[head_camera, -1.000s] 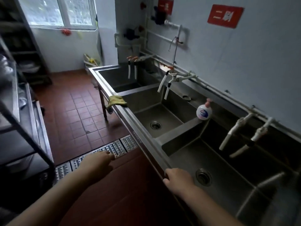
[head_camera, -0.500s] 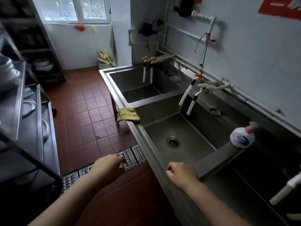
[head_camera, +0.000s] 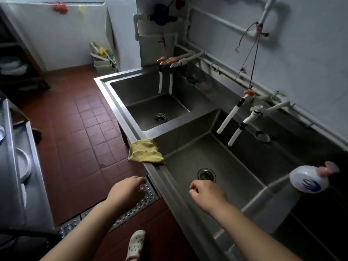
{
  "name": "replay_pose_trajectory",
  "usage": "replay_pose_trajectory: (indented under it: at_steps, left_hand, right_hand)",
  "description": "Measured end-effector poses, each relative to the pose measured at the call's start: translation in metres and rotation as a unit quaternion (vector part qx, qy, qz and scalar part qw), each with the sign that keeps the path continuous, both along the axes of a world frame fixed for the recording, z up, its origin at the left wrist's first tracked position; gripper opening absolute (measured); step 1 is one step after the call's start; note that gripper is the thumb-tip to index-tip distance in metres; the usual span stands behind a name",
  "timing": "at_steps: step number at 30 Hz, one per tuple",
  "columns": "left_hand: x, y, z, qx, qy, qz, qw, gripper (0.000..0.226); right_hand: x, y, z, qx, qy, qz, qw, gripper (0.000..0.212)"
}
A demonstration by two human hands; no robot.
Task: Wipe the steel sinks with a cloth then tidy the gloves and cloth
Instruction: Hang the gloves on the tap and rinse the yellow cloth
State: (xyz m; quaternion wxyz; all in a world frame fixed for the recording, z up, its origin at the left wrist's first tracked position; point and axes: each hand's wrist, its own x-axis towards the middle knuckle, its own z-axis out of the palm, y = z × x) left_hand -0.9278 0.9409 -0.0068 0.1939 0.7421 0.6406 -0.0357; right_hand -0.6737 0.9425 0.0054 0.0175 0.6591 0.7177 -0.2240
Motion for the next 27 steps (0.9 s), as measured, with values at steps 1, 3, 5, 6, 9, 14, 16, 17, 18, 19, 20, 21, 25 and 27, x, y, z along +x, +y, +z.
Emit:
replay_pose_trajectory:
  at_steps: [1,3,5,6,9,14,16,17,18,19,20,21,25,27]
  left_hand:
    - [-0.006,0.019,-0.005,0.002,-0.012,-0.003,1.0,0.039]
    - [-0.018,0.055,-0.015,0.006,-0.029,-0.008,1.0,0.042]
    - [-0.031,0.088,-0.026,0.011,-0.045,-0.013,0.999,0.043]
    - [-0.035,0.103,-0.032,0.009,-0.055,-0.016,0.998,0.045]
    - [-0.045,0.14,-0.05,0.005,-0.039,-0.051,0.998,0.052]
    - [-0.049,0.172,-0.069,0.042,-0.029,-0.107,0.993,0.039]
    - [-0.051,0.18,-0.072,0.057,-0.048,-0.126,0.989,0.028]
    - [-0.052,0.183,-0.073,0.066,-0.054,-0.135,0.987,0.023]
    - [-0.053,0.186,-0.072,0.071,-0.062,-0.14,0.986,0.019]
    - [-0.053,0.19,-0.071,0.072,-0.07,-0.141,0.985,0.016]
    - [-0.051,0.193,-0.069,0.07,-0.077,-0.138,0.985,0.015]
    - [-0.049,0.195,-0.065,0.069,-0.086,-0.134,0.985,0.013]
    - [-0.03,0.206,-0.038,0.11,-0.167,-0.118,0.973,0.01]
    - [-0.013,0.212,-0.021,0.126,-0.222,-0.117,0.96,0.014]
  right_hand:
    - [-0.007,0.011,-0.003,-0.005,-0.004,-0.014,1.0,0.021]
    - [-0.026,0.032,-0.009,-0.019,-0.004,-0.043,0.999,0.021]
    - [-0.047,0.054,-0.016,-0.047,0.016,-0.075,0.996,0.02]
    - [-0.058,0.063,-0.019,-0.064,0.032,-0.092,0.993,0.02]
    - [-0.085,0.089,-0.031,-0.093,0.053,-0.133,0.985,0.019]
    - [-0.096,0.108,-0.043,-0.094,0.076,-0.218,0.969,0.017]
    - [-0.092,0.108,-0.046,-0.098,0.082,-0.255,0.958,0.015]
    - [-0.09,0.107,-0.046,-0.099,0.082,-0.27,0.954,0.016]
    - [-0.086,0.104,-0.047,-0.099,0.082,-0.285,0.95,0.016]
    - [-0.082,0.101,-0.048,-0.1,0.081,-0.3,0.945,0.015]
    - [-0.079,0.098,-0.048,-0.1,0.081,-0.315,0.94,0.015]
    - [-0.075,0.095,-0.048,-0.098,0.081,-0.329,0.936,0.014]
    - [-0.055,0.082,-0.042,-0.075,0.09,-0.383,0.916,0.013]
    - [-0.041,0.073,-0.034,-0.051,0.08,-0.403,0.91,0.013]
